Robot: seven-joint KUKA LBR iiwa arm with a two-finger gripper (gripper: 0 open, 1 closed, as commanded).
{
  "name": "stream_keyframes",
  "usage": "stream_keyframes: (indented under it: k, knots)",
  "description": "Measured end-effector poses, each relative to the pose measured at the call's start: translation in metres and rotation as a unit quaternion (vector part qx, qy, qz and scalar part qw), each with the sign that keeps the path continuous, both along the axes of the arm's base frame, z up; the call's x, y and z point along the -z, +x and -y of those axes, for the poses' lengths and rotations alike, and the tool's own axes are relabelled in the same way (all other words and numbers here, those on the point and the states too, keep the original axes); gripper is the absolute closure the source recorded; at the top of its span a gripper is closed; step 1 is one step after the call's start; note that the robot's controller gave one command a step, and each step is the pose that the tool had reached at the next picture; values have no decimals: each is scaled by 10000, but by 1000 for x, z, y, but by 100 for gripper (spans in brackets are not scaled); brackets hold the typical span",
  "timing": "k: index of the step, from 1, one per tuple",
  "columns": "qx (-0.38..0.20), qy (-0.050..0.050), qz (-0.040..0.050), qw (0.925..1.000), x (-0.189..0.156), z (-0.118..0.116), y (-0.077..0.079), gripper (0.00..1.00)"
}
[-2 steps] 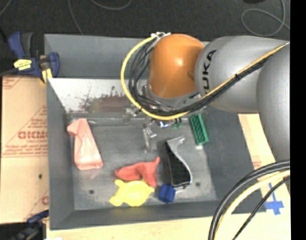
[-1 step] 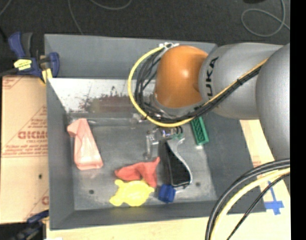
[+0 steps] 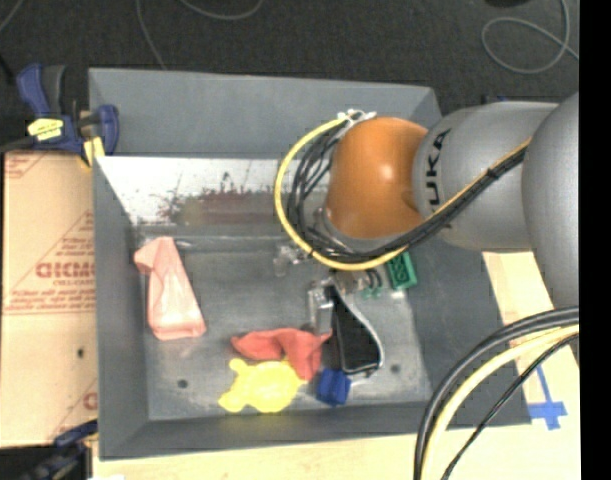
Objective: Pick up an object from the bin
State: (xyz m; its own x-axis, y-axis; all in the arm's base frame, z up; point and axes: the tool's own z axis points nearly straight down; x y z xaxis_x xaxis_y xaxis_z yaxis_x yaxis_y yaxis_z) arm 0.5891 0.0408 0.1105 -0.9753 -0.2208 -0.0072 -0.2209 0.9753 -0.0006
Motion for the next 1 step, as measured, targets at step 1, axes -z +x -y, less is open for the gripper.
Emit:
stream_keyframes:
  k: [1]
  knots:
    - [-1204, -9, 21, 9927, 19, 13, -10, 0]
